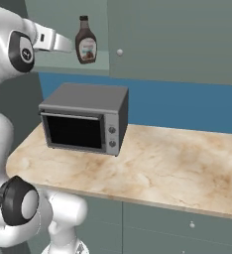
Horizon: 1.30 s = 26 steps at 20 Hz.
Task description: The dining table condiment station is running low on syrup bottle. Refill the condiment station by opening the cabinet and taking the syrup bottle from the cabinet and placing it on the dining table.
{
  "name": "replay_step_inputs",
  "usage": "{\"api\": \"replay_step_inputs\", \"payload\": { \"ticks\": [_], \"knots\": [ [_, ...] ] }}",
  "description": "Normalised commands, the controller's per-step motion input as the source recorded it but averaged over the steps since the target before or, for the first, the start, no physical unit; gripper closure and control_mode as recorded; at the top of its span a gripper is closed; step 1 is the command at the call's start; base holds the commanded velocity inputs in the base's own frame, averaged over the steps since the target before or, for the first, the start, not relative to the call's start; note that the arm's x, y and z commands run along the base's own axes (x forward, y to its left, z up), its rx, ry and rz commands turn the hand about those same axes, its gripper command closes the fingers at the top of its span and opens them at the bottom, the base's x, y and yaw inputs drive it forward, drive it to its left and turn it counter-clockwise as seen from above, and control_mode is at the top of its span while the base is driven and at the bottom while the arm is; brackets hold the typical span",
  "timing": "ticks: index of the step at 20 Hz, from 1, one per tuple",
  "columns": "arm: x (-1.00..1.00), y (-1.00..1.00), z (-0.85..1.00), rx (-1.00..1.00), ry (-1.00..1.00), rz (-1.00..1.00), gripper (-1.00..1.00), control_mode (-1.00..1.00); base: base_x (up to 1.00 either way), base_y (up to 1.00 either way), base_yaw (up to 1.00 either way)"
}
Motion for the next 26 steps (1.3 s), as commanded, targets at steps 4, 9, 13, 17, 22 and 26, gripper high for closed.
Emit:
{"api": "replay_step_inputs", "payload": {
  "ticks": [4, 9, 13, 17, 22, 26],
  "knots": [
    [0.53, 0.00, 0.00, 0.00, 0.00, 0.00, -1.00, -1.00, 0.00, 0.00, 0.00],
    [0.45, 0.00, 0.01, -0.02, 0.00, -0.01, -1.00, -1.00, 0.00, 0.00, 0.00],
    [0.42, 0.00, 0.03, -0.04, 0.00, -0.01, -1.00, -1.00, 0.00, 0.00, 0.00],
    [0.43, 0.00, 0.07, -0.02, 0.00, 0.00, -1.00, -1.00, 0.00, 0.00, 0.00],
    [0.47, 0.00, 0.07, 0.00, 0.00, 0.00, -1.00, -1.00, 0.00, 0.00, 0.00],
    [0.55, 0.00, 0.03, 0.00, 0.00, -0.02, -1.00, -1.00, 0.00, 0.00, 0.00]
  ]
}}
